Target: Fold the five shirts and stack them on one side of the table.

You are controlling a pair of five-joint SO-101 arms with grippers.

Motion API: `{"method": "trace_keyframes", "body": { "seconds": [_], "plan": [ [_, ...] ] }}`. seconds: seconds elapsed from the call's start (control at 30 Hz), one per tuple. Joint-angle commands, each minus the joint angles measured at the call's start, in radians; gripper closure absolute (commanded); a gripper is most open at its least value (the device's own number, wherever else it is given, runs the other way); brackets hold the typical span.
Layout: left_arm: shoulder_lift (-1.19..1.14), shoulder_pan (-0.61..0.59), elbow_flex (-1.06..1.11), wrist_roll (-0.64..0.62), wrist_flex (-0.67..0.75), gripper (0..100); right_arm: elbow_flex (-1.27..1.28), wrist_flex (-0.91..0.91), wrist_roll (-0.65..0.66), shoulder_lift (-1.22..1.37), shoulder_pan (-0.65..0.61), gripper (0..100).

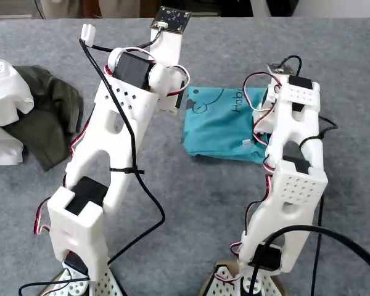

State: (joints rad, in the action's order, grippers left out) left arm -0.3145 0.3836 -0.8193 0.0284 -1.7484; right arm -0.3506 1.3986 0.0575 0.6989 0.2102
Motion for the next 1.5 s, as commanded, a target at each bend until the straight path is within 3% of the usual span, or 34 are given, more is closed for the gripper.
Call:
{"method": "trace_keyframes", "body": {
  "seconds": [0.0,0.33,0.67,0.73,0.9,0.97,1.1,1.13,1.2,1.33,1.47],
  "plan": [
    [0.056,-0.012,-0.011,0.011,-0.009,98,-0.104,0.008,0.052,-0.031,0.079,98.7],
    [0.056,-0.057,-0.011,0.012,-0.009,98,-0.446,0.035,0.187,0.042,0.186,98.6],
    [0.056,-0.057,-0.011,0.012,-0.009,98,-0.509,0.037,0.180,0.162,0.196,98.3],
    [0.065,-0.057,-0.011,0.012,-0.011,98,-0.522,0.055,0.178,0.160,0.199,93.1],
    [0.206,-0.058,0.060,0.081,-0.012,98,-0.641,0.201,0.270,0.151,0.196,64.5],
    [0.303,-0.081,0.146,0.083,-0.012,98,-0.733,0.259,0.267,0.153,0.200,70.1],
    [0.582,-0.163,0.456,0.081,-0.012,98,-0.961,0.387,0.256,0.153,0.220,97.7],
    [0.656,-0.189,0.549,0.078,-0.011,98,-1.006,0.391,0.258,0.153,0.225,99.8],
    [0.789,-0.239,0.750,0.077,-0.009,98,-1.044,0.390,0.256,0.139,0.251,96.0],
    [1.015,-0.256,1.214,0.086,0.002,98,-0.998,0.390,0.288,0.065,0.280,99.5],
    [1.190,-0.258,1.585,0.086,0.130,98,-0.874,0.390,0.342,-0.091,0.274,99.5]
  ]
}}
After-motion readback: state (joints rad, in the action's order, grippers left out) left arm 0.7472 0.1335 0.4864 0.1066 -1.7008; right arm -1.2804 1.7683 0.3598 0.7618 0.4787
